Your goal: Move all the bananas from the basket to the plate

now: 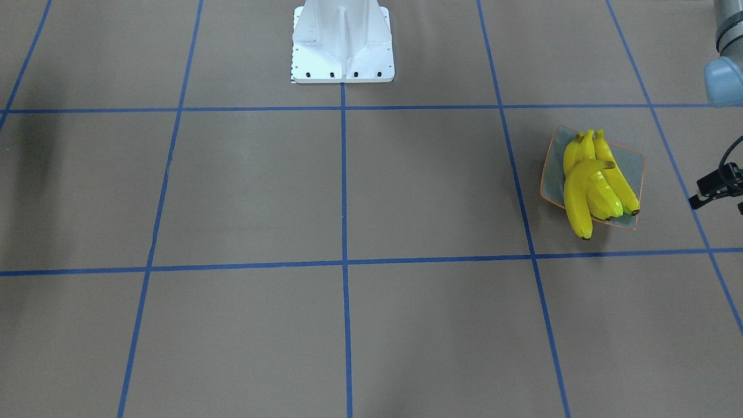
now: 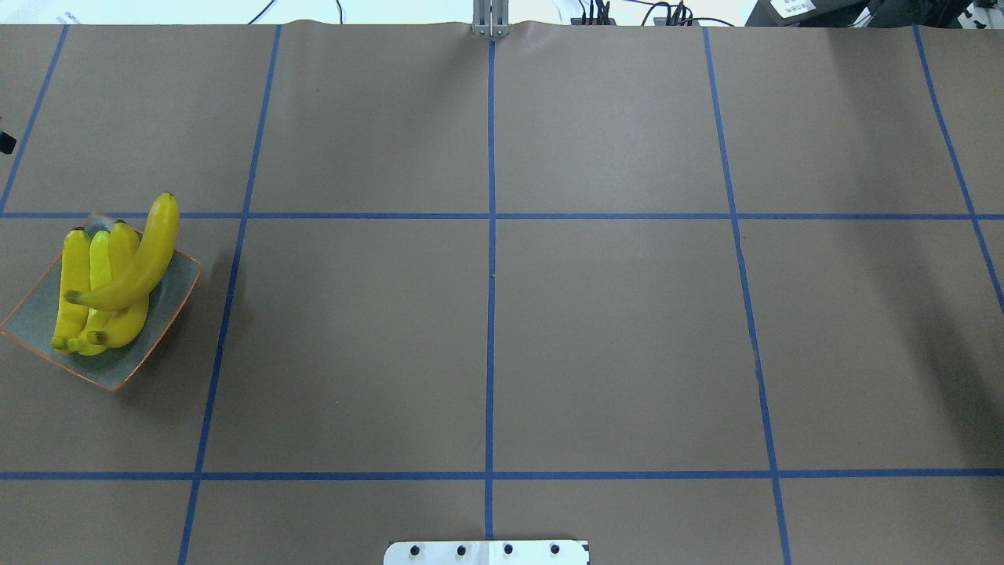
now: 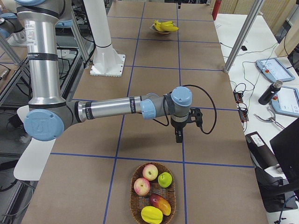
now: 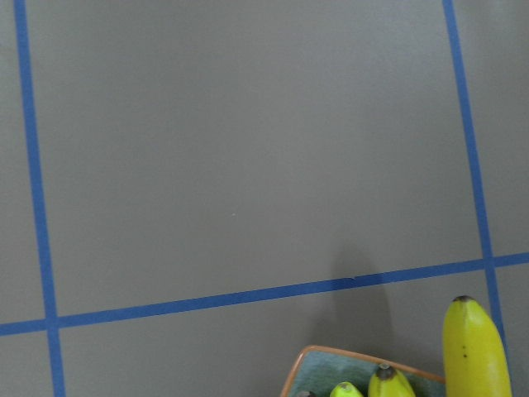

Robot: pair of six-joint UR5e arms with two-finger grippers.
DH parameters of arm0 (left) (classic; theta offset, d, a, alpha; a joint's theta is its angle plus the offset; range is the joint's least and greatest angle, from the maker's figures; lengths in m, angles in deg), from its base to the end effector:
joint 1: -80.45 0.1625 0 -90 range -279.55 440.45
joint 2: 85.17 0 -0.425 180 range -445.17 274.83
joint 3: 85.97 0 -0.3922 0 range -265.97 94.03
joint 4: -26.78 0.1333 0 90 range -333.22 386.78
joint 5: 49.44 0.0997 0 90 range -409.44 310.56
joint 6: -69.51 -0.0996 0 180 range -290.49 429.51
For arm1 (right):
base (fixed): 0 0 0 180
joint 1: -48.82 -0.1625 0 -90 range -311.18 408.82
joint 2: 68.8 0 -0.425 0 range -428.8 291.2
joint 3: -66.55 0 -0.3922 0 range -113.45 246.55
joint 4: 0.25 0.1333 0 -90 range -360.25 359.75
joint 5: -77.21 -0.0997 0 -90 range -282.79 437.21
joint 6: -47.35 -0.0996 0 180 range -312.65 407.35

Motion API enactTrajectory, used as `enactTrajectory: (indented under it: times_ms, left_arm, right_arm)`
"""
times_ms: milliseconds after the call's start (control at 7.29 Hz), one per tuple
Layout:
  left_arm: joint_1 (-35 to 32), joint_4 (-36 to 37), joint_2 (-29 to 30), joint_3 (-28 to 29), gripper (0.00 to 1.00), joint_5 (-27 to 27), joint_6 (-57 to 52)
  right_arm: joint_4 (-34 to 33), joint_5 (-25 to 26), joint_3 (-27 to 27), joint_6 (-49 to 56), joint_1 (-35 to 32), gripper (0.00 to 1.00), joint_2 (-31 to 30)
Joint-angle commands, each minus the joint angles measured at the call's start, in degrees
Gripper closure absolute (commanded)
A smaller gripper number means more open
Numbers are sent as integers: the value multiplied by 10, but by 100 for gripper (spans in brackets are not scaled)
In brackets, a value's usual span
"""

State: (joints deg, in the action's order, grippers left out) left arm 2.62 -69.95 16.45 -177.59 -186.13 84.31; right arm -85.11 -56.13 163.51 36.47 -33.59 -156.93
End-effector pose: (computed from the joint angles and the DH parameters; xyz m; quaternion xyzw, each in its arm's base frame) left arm 0.0637 -0.5841 0.5191 0.0638 0.4166 0.0479 0.9056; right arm -0.0037 -0.5197 0.5733 0.0527 -0.3799 -0.0184 0.9233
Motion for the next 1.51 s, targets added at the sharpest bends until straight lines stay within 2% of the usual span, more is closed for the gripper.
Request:
enactTrajectory:
  times_ms: [0,274,686,823,960,1372]
  left_arm:
    - [-3,1,-20,0,0,3,-51]
    - [-1,0,-32,-8,0,33,-50]
    - [-1,0,-36,-15,0,34,-50]
    - [0,0,-36,-17,0,34,-51]
    - [2,0,-31,-10,0,34,-50]
    - [2,2,-36,-42,0,37,-41]
  right_arm:
    - [1,2,-2,-5,0,0,-1]
    - [2,1,0,-5,0,0,-1]
    - [2,-1,7,-3,0,0,-2]
    - [2,-16,23,-2,-1,0,-15]
    - [0,-24,70,-7,-1,0,-40]
    - [1,-19,66,-7,-1,0,-51]
